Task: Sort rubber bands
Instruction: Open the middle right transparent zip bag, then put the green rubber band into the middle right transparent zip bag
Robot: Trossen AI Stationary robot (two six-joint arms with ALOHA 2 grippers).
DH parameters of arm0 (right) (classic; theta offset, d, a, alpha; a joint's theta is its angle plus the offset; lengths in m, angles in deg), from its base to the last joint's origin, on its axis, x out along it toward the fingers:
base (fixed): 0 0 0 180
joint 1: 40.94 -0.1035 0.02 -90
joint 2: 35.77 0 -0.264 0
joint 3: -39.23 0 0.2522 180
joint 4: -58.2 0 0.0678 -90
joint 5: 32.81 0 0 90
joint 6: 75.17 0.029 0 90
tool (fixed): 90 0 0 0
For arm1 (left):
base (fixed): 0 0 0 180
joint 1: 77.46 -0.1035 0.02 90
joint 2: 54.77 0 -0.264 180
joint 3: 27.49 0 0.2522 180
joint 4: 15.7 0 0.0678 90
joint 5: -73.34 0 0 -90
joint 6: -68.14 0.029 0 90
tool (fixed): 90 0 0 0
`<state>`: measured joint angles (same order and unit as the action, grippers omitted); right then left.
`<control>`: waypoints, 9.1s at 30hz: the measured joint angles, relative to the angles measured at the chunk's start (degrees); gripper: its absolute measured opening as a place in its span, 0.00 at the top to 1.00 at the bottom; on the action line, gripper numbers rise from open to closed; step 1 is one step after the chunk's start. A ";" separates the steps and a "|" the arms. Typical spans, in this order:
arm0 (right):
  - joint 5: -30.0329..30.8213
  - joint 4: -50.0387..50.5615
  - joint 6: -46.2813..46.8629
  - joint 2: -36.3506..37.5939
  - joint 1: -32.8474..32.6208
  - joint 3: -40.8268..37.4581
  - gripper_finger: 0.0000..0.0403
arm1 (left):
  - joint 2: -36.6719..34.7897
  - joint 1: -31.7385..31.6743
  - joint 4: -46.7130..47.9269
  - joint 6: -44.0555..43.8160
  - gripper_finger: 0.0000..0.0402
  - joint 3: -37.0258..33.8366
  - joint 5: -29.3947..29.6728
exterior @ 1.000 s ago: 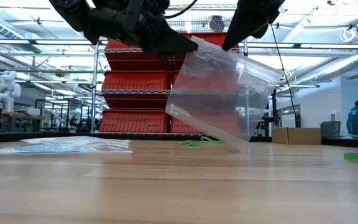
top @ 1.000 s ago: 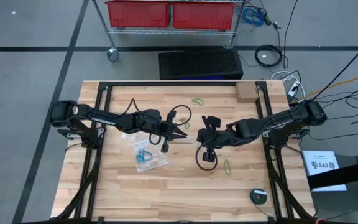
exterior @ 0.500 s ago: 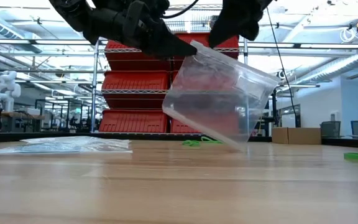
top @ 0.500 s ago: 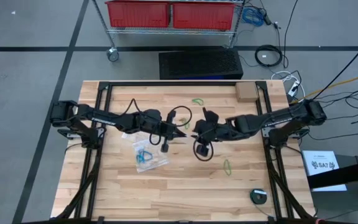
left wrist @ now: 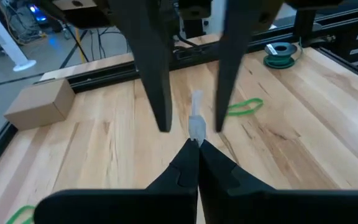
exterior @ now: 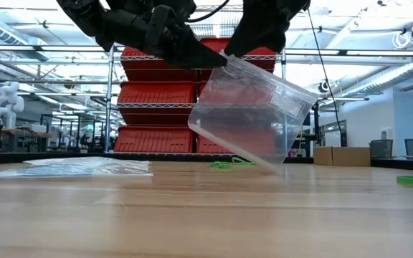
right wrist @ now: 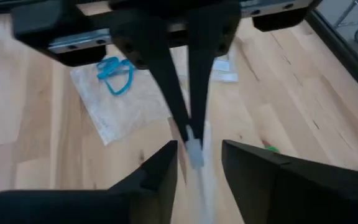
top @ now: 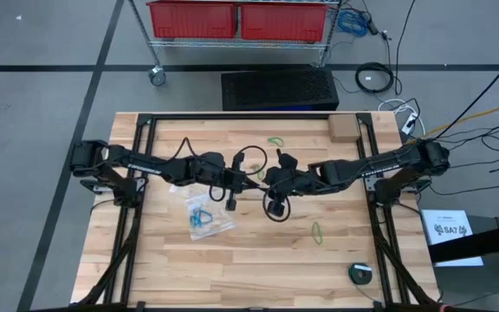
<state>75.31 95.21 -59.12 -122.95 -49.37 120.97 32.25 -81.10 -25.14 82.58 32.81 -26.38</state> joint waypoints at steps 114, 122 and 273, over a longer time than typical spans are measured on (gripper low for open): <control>8.12 10.45 -1.30 -1.68 -2.40 -0.02 1.00 | -3.51 -1.60 5.74 0.87 1.00 -0.02 1.19; 7.31 6.93 -2.48 -5.77 -0.16 -0.02 1.00 | -3.51 -1.61 5.77 0.85 1.00 -0.02 1.19; 1.61 21.50 51.47 -7.48 -17.47 -10.61 0.99 | -3.34 1.46 -6.73 -6.49 1.00 -9.86 9.30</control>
<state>76.92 116.71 -7.65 -130.42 -66.83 110.37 28.91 -79.63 -31.88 76.09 22.96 -17.08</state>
